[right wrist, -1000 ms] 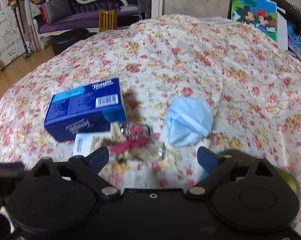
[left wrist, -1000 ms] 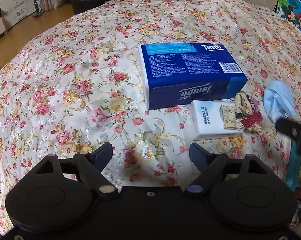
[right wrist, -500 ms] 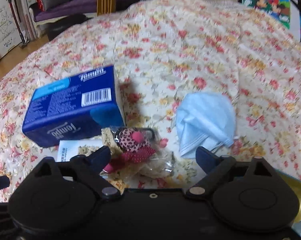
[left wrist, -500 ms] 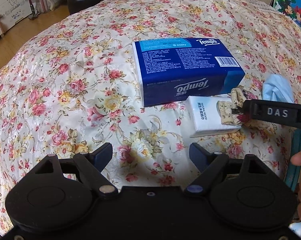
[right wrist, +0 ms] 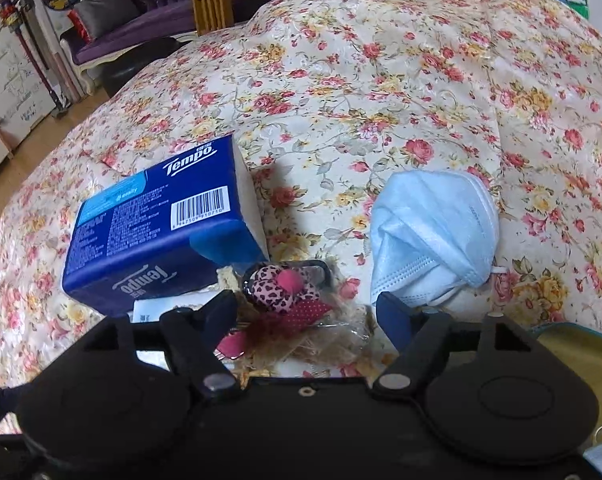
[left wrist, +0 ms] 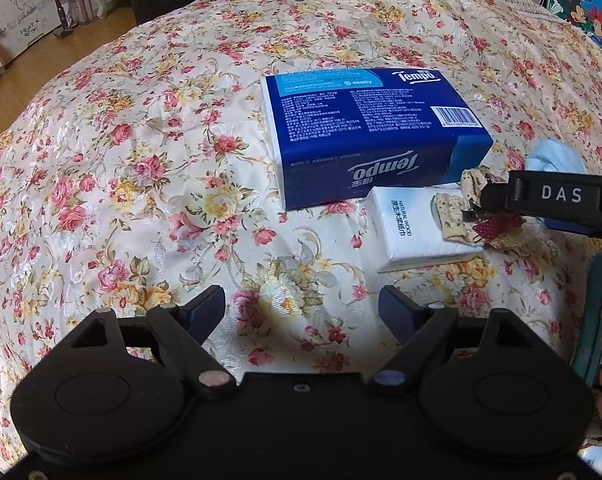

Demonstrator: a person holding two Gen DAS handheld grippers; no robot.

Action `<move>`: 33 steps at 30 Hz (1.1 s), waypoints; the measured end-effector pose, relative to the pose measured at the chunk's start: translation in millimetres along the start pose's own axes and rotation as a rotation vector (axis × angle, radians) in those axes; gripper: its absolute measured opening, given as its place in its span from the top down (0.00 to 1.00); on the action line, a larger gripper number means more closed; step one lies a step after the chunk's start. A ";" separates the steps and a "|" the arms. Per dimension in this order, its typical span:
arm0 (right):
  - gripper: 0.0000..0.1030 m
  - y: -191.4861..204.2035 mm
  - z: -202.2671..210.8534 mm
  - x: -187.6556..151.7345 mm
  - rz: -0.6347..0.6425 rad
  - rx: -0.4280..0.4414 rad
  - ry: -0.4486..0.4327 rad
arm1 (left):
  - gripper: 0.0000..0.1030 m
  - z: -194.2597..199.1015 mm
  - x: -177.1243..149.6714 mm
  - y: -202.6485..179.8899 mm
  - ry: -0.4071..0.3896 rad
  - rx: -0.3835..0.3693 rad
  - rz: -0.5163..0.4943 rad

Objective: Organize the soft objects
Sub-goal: 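Grasp the pink leopard keychain bag with the right gripper while the left gripper reaches the white tissue pack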

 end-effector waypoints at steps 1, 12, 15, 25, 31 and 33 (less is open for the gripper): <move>0.26 1.5 0.1 -0.2 0.010 0.000 -0.005 | 0.22 -0.4 0.0 0.1 0.001 0.001 -0.001; 0.24 12.4 5.7 -1.5 0.056 0.025 -0.022 | 0.22 -2.0 0.2 3.5 0.010 -0.001 0.010; 0.24 15.9 5.1 -2.3 0.084 0.011 -0.020 | 0.22 -1.9 0.7 3.8 0.009 0.001 0.010; 0.23 7.3 -7.7 -5.3 0.085 -0.037 0.033 | 0.22 -2.2 2.1 7.4 0.008 0.001 0.027; 0.41 -1.1 -4.0 -8.6 0.073 -0.010 0.062 | 0.22 -2.6 2.3 7.7 0.007 0.001 0.025; 0.49 -1.2 3.1 -7.1 0.081 -0.001 0.051 | 0.22 -3.6 2.3 8.1 0.008 0.003 0.026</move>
Point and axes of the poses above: each gripper's, at about its wrist camera, not at the fingertips, and z roughly against the way its jaws point, y to its left, x to its top, the point moved 4 cm from there along -z, roughly the way its jaws point, and after that the axes turned 8 degrees about -y, right-handed, at the moved point
